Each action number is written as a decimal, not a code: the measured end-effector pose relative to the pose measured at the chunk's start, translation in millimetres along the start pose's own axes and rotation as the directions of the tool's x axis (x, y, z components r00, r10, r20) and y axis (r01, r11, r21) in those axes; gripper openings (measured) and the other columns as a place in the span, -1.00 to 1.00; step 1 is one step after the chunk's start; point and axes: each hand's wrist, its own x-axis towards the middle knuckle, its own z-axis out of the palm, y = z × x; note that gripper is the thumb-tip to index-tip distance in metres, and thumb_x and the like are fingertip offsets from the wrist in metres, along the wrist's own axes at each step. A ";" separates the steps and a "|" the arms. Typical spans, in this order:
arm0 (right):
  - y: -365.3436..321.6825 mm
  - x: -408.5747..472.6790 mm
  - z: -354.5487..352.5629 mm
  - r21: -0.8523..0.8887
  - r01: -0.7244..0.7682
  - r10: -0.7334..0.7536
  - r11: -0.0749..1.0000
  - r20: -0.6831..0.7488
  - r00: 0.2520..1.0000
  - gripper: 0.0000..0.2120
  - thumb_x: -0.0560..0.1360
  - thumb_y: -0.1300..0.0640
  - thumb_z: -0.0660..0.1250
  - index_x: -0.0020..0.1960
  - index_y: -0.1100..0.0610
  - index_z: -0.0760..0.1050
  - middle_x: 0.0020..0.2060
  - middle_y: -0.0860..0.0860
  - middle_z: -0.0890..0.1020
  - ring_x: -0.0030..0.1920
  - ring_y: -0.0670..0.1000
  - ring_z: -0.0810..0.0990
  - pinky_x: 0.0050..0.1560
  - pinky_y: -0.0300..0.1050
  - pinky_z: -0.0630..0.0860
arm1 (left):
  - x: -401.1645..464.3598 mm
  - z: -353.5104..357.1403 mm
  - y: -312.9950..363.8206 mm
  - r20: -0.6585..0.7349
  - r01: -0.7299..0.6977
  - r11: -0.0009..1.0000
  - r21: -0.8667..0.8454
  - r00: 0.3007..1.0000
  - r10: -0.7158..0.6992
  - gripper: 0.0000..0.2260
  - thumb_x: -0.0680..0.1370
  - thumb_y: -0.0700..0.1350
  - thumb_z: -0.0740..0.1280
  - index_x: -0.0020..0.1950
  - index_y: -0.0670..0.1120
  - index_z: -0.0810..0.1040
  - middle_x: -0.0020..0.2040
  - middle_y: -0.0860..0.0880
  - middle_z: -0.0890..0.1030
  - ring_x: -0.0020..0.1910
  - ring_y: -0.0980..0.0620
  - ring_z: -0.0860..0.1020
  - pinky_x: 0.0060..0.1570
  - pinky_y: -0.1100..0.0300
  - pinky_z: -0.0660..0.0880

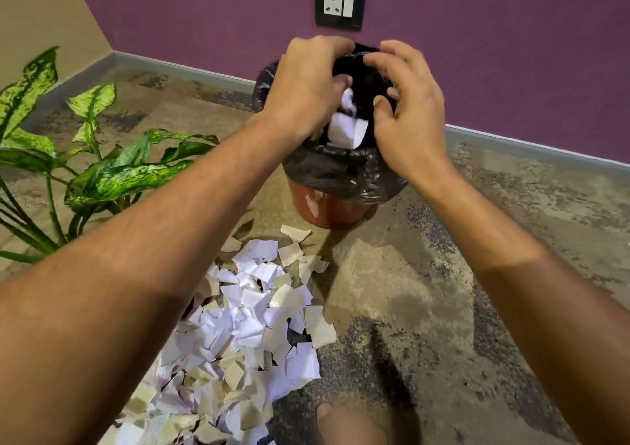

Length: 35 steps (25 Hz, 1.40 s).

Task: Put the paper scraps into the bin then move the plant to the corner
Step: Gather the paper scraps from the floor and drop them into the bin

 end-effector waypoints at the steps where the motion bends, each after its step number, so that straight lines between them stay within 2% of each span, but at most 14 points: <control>1: -1.8 -2.0 1.1 0.005 0.014 -0.014 1.000 0.006 1.000 -0.51 0.45 0.43 0.22 0.32 0.13 0.49 0.37 -0.03 0.42 0.37 -0.08 0.40 0.34 -0.03 0.46 | -4.4 -0.7 -0.4 0.007 -0.006 1.000 -0.011 1.000 0.006 -0.69 0.48 -0.21 0.36 0.22 -0.04 0.58 0.13 -0.02 0.65 0.15 0.02 0.58 0.16 0.24 0.48; 6: -11.5 -15.0 12.8 0.010 0.090 -0.090 0.996 0.007 0.996 -0.59 0.48 0.37 0.26 0.30 0.13 0.51 0.31 -0.02 0.48 0.30 -0.10 0.46 0.29 -0.13 0.48 | -63.8 0.2 -4.7 -0.013 0.044 0.997 -0.063 0.999 -0.045 -0.61 0.44 -0.30 0.35 0.26 -0.08 0.56 0.22 0.02 0.61 0.23 0.10 0.50 0.12 0.57 0.20; 9: -21.8 -35.4 35.8 0.027 0.172 -0.173 0.985 0.081 0.982 -0.64 0.48 0.35 0.26 0.25 0.17 0.54 0.22 0.01 0.56 0.22 -0.08 0.52 0.23 -0.24 0.47 | -121.1 5.4 -18.2 0.041 0.096 0.993 -0.070 0.995 -0.094 -0.66 0.41 -0.32 0.32 0.15 -0.10 0.61 0.14 -0.03 0.65 0.12 0.03 0.56 0.13 0.41 0.33; 12: -23.6 -66.7 63.2 0.003 0.257 -0.244 0.966 0.328 0.913 -0.68 0.49 0.34 0.26 0.22 0.21 0.55 0.16 0.07 0.60 0.19 0.06 0.55 0.24 -0.07 0.47 | -183.7 12.7 -43.9 0.199 0.240 0.969 -0.065 0.954 -0.223 -0.78 0.45 -0.28 0.31 0.07 -0.13 0.60 0.01 -0.04 0.66 -0.04 -0.03 0.59 -0.01 0.20 0.47; 17: -17.9 -121.0 102.8 -0.052 0.540 -0.369 0.840 0.676 0.638 -0.75 0.48 0.25 0.32 0.14 0.22 0.60 0.02 0.14 0.66 0.05 0.19 0.61 0.11 0.05 0.51 | -266.0 7.3 -88.8 0.467 0.203 0.972 0.121 0.852 -0.236 -0.85 0.50 -0.22 0.28 0.02 -0.20 0.58 0.03 -0.09 0.62 0.01 -0.05 0.54 0.01 0.04 0.47; 19: -18.8 -144.0 119.3 0.004 0.612 -0.368 0.791 0.802 0.471 -0.74 0.56 0.08 0.25 0.17 0.16 0.58 0.04 0.11 0.65 0.11 0.17 0.58 0.19 0.04 0.44 | -289.2 -3.8 -108.2 0.498 0.192 0.960 0.204 0.824 -0.271 -0.81 0.51 -0.16 0.30 0.09 -0.15 0.58 0.13 -0.07 0.58 0.15 -0.03 0.48 0.14 0.08 0.43; 22: -17.3 -181.0 135.6 0.089 0.679 -0.312 0.729 0.926 0.213 -0.48 0.56 -0.28 0.10 0.32 0.03 0.46 0.25 0.04 0.54 0.32 0.11 0.44 0.37 0.06 0.28 | -315.7 -22.9 -136.2 0.494 0.204 0.908 0.366 0.785 -0.375 -0.61 0.50 0.01 0.38 0.29 -0.09 0.51 0.46 -0.10 0.32 0.47 -0.12 0.19 0.42 0.06 0.22; 24: -16.8 -203.1 141.4 0.172 0.696 -0.343 0.697 0.932 0.114 -0.34 0.48 -0.41 0.12 0.40 -0.01 0.38 0.38 0.07 0.44 0.41 0.15 0.35 0.42 0.15 0.22 | -332.2 -35.1 -148.6 0.485 0.358 0.871 0.338 0.727 -0.487 -0.41 0.44 0.00 0.47 0.40 -0.16 0.38 0.53 -0.15 0.16 0.53 -0.14 0.03 0.48 0.09 0.05; 26: -19.3 -217.0 148.0 0.263 0.708 -0.389 0.656 0.921 0.018 -0.24 0.41 -0.46 0.19 0.46 -0.02 0.30 0.45 0.09 0.35 0.45 0.21 0.30 0.42 0.24 0.23 | -346.1 -50.0 -151.9 0.543 0.455 0.848 0.272 0.656 -0.525 -0.31 0.47 -0.02 0.45 0.50 -0.13 0.23 0.55 -0.15 0.13 0.54 -0.09 0.05 0.47 0.14 -0.01; 28: -25.9 -218.4 157.5 0.324 0.687 -0.414 0.650 0.910 -0.037 -0.16 0.36 -0.47 0.26 0.50 -0.04 0.22 0.50 0.10 0.26 0.47 0.24 0.26 0.42 0.27 0.21 | -357.1 -62.1 -155.8 0.477 0.362 0.892 0.272 0.754 -0.451 -0.43 0.55 0.12 0.29 0.49 -0.05 0.25 0.48 -0.21 0.30 0.47 -0.17 0.28 0.44 0.02 0.24; 30: -36.4 -215.1 169.3 0.345 0.668 -0.420 0.659 0.906 -0.053 -0.09 0.32 -0.47 0.29 0.53 -0.08 0.14 0.54 0.09 0.17 0.49 0.23 0.18 0.45 0.27 0.13 | -362.5 -73.7 -164.2 0.461 0.285 0.889 0.360 0.774 -0.435 -0.32 0.51 0.30 0.21 0.48 -0.08 0.22 0.45 -0.29 0.30 0.42 -0.33 0.31 0.29 -0.23 0.39; 32: -45.8 -217.9 179.7 0.359 0.672 -0.417 0.648 0.905 -0.081 -0.05 0.29 -0.47 0.33 0.53 -0.08 0.12 0.54 0.11 0.15 0.51 0.23 0.13 0.44 0.32 0.08 | -366.8 -82.1 -173.1 0.516 0.408 0.756 0.512 0.558 -0.650 0.04 0.32 0.38 0.39 0.56 -0.02 -0.11 0.57 -0.16 -0.05 0.54 -0.25 -0.04 0.42 -0.28 0.15; 33: -49.5 -222.6 183.7 0.366 0.680 -0.411 0.635 0.906 -0.103 -0.03 0.27 -0.47 0.35 0.53 -0.08 0.13 0.54 0.12 0.16 0.52 0.23 0.11 0.44 0.35 0.08 | -372.1 -82.2 -178.4 0.516 0.474 0.662 0.580 0.415 -0.749 0.15 0.26 0.36 0.45 0.56 0.00 -0.21 0.58 -0.12 -0.18 0.54 -0.22 -0.17 0.44 -0.27 0.03; 35: -54.2 -238.3 188.5 0.385 0.708 -0.398 0.592 0.903 -0.158 0.02 0.25 -0.47 0.37 0.55 -0.09 0.07 0.54 0.13 0.14 0.53 0.26 0.05 0.44 0.41 0.03 | -383.0 -81.7 -183.2 0.528 0.489 0.572 0.659 0.240 -0.814 0.20 0.27 0.30 0.49 0.54 -0.06 -0.30 0.56 -0.17 -0.27 0.52 -0.24 -0.26 0.45 -0.22 -0.11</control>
